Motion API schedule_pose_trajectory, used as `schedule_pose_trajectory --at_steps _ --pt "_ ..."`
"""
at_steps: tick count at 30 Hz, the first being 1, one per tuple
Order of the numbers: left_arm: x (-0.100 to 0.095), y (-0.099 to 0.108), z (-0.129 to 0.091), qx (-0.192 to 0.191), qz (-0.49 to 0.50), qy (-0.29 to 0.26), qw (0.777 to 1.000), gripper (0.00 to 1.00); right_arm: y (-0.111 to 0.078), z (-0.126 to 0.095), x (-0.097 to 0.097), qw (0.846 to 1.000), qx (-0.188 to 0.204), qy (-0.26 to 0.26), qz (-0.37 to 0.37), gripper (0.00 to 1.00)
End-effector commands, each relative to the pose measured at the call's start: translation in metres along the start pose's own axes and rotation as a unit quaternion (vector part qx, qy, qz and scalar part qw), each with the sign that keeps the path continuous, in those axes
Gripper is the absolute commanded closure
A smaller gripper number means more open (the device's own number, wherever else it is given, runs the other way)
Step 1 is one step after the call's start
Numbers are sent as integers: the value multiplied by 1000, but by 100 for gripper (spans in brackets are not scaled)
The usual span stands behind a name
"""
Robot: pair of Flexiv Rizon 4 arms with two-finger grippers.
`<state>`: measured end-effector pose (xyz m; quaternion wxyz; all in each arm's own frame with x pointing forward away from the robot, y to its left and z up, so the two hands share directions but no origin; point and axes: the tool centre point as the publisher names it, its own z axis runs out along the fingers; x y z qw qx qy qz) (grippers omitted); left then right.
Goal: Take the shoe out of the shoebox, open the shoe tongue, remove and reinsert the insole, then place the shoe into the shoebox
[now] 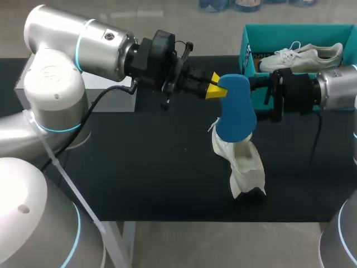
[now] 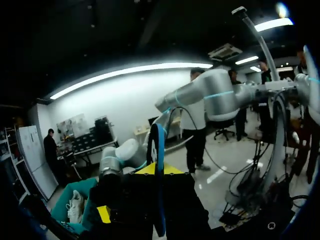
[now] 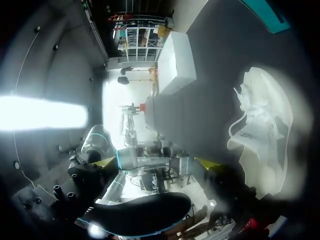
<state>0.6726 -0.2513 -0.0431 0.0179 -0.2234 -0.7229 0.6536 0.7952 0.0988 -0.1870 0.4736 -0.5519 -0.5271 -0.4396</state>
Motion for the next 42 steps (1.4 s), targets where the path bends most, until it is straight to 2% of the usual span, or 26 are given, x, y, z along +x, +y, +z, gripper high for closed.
schedule_pose_trajectory --at_steps 1,4,10,12,21,26,33,37,42 --pt "22 -10 6 -25 159 -2 987 100 0 1 0 1000 -1 0 0 0" --pt "32 -11 7 -60 183 -5 981 100 0 1 0 1000 -1 0 0 0" --pt "44 -9 5 -81 217 -21 973 100 0 1 0 1000 -1 0 0 0" --pt "47 -7 6 -96 225 -12 969 100 0 1 0 1000 -1 0 0 0" --pt "51 10 17 -83 238 0 968 100 0 1 0 1000 -1 0 0 0" --pt "51 21 22 -93 256 5 962 100 0 1 0 1000 -1 0 0 0" --pt "33 31 23 -122 288 17 950 100 0 1 0 1000 -1 0 0 0" --pt "16 31 20 -129 320 25 938 100 0 1 0 1000 -1 0 0 0" --pt "5 36 16 -134 355 26 925 100 0 1 0 1000 -1 0 0 0"
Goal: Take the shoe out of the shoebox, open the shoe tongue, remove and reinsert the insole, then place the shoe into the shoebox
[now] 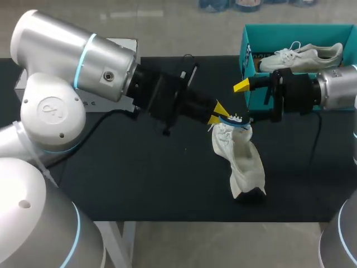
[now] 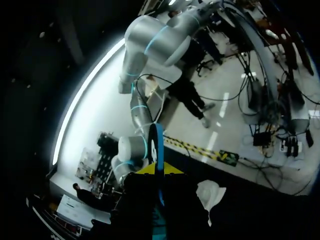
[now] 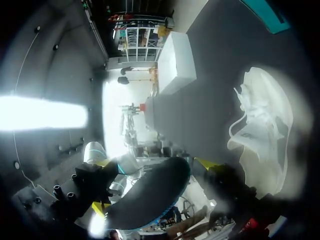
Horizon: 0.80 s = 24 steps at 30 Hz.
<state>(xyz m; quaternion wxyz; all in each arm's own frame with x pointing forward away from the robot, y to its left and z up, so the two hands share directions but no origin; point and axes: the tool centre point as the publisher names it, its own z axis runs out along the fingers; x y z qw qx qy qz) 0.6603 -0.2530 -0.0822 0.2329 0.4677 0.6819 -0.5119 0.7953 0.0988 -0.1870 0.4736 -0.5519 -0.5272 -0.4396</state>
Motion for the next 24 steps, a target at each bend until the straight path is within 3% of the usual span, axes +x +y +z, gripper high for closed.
schedule_pose_trajectory --at_steps 1,14,24 --pt "-11 13 7 4 17 16 1000 100 0 1 0 1000 -1 0 0 0" --pt "-1 37 13 -11 82 41 996 100 0 1 0 1000 -1 0 0 0" --pt "35 11 19 -47 123 59 990 100 0 1 0 1000 -1 0 0 0"
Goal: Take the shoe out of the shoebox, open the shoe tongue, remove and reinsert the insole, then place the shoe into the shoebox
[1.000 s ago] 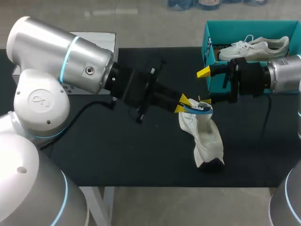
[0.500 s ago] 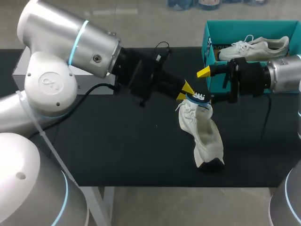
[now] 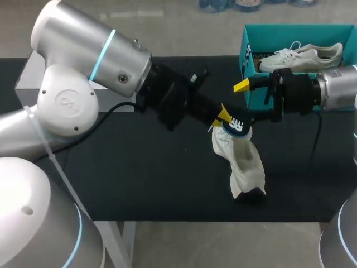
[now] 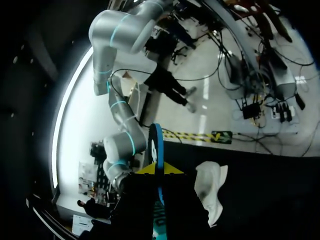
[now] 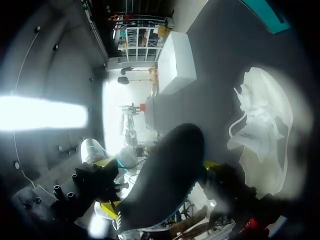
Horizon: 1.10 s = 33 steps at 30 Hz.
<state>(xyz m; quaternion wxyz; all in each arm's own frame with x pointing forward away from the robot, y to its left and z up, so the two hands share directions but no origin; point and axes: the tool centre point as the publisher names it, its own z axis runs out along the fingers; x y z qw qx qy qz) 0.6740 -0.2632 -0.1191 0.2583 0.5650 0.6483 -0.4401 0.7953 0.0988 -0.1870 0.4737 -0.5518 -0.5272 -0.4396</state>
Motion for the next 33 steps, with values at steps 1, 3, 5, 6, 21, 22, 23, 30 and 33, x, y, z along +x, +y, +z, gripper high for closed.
schedule_pose_trajectory --at_steps 1,3,5,6,21,22,23,30,33 --pt "13 -28 -1 -30 16 4 999 100 0 1 0 1000 -1 0 0 0" --pt "16 -36 -1 -40 25 8 999 100 0 1 0 1000 -1 0 0 0" --pt "20 -39 -2 -45 27 7 999 100 0 1 0 1000 -1 0 0 0" --pt "22 -40 -3 -50 28 8 998 100 0 1 0 1000 -1 0 0 0" --pt "46 -41 -8 -75 68 18 995 100 0 1 0 1000 -1 0 0 0" --pt "44 -43 -11 -76 69 16 995 100 0 1 0 1000 -1 0 0 0" --pt "42 -46 -14 -77 72 14 994 100 0 1 0 1000 -1 0 0 0" --pt "24 -58 -32 -95 103 22 990 100 0 1 0 1000 -1 0 0 0" --pt "19 -55 -31 -97 112 23 989 100 0 1 0 1000 -1 0 0 0"
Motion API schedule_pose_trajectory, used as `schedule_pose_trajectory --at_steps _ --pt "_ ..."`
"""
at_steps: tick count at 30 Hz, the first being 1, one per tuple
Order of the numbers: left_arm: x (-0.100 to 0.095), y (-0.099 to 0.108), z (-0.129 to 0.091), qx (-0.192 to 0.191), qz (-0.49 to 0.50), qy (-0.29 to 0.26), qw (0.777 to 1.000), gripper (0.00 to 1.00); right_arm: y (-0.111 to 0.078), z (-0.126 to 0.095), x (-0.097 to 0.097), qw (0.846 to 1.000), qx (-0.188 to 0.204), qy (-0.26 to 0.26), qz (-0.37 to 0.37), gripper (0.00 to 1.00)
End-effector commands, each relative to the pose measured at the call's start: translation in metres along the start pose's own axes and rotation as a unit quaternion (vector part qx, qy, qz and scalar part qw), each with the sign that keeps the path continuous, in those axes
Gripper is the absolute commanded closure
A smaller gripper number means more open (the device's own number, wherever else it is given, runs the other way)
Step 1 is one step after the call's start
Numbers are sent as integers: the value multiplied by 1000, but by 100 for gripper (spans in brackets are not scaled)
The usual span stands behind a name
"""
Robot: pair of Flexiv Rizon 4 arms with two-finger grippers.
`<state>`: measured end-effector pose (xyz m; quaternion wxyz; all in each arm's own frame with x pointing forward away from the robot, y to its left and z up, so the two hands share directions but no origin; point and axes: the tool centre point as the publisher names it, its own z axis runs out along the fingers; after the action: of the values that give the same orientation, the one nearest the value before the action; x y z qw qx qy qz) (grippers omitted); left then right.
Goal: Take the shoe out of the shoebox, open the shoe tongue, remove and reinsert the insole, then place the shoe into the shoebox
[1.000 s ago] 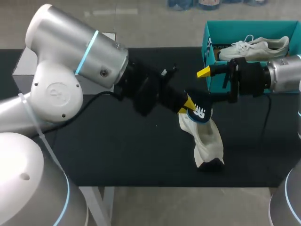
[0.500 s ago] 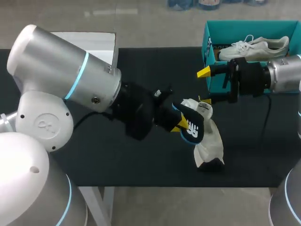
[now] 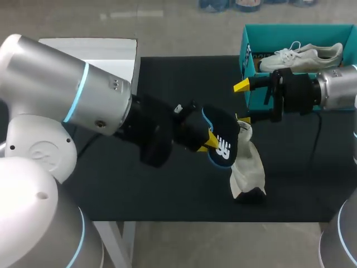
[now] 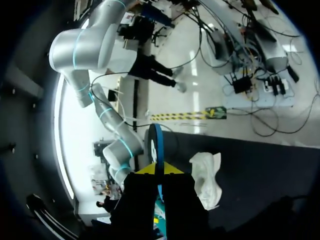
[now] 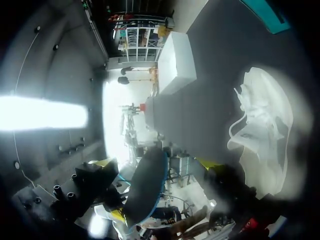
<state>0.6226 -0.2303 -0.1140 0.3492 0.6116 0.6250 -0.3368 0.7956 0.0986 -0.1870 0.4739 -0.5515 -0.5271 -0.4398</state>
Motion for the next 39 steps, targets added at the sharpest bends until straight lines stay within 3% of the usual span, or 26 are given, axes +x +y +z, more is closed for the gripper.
schedule_pose_trajectory --at_steps 1,12,39 --pt "-5 1 -5 0 6 11 1000 100 0 1 0 1000 -1 0 0 0" --pt "6 16 24 8 17 -2 1000 100 0 1 0 1000 -1 0 0 0" --pt "6 55 75 20 49 -37 998 100 0 1 0 1000 -1 0 0 0"
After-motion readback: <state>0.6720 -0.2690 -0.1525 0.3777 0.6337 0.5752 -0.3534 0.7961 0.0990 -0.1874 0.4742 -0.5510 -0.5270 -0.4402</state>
